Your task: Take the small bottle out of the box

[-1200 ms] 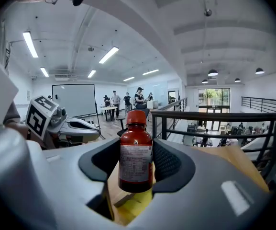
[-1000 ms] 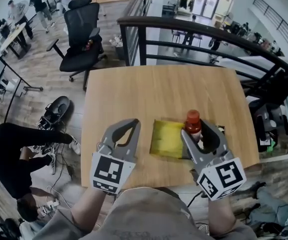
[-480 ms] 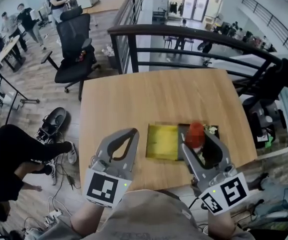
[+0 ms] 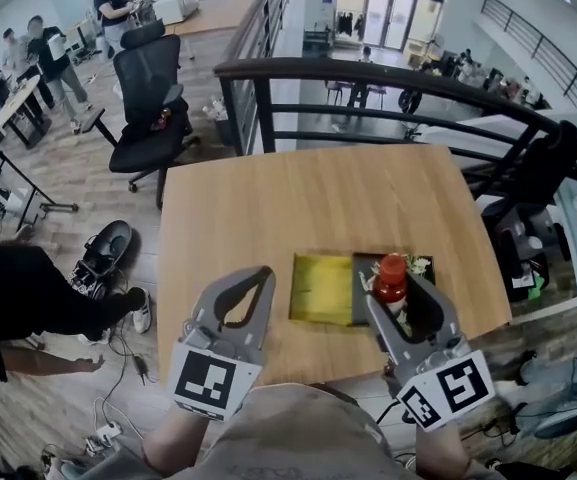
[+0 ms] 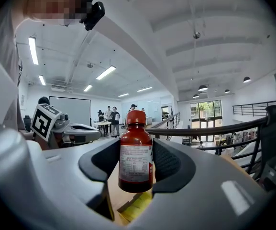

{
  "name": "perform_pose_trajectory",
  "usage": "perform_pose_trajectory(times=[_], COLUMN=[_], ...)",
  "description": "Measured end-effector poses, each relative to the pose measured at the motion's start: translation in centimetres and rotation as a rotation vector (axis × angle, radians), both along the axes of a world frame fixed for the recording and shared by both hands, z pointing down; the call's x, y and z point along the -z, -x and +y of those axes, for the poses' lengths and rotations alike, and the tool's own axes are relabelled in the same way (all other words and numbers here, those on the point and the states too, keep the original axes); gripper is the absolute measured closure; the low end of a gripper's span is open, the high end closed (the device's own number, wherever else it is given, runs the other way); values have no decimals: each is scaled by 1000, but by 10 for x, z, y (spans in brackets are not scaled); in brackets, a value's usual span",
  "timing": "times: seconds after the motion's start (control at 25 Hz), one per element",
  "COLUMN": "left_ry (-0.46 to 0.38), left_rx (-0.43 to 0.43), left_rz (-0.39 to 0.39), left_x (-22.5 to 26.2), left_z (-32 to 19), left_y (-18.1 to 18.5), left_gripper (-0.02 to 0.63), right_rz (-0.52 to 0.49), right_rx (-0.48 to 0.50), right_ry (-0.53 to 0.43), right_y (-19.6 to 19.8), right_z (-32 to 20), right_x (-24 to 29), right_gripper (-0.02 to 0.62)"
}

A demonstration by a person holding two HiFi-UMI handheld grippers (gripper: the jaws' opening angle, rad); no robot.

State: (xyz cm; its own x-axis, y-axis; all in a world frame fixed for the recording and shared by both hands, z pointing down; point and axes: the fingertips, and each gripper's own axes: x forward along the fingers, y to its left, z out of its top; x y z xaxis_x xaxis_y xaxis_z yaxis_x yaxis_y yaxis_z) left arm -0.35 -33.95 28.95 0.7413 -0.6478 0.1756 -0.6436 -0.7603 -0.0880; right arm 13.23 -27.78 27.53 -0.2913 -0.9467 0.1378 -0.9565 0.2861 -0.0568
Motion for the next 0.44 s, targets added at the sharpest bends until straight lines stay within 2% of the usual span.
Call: perform_pose_trajectory(times=[0.44], left_ry=[-1], left_rx=[1], left_rz=[2], left_x=[-1], left_z=[1], left_y=[-2], left_gripper=[604], right_rz=[5], right_rx=[7], right_ry=[0], right_y=[-1], right_z=[0], right_x=[1], right_gripper=[377])
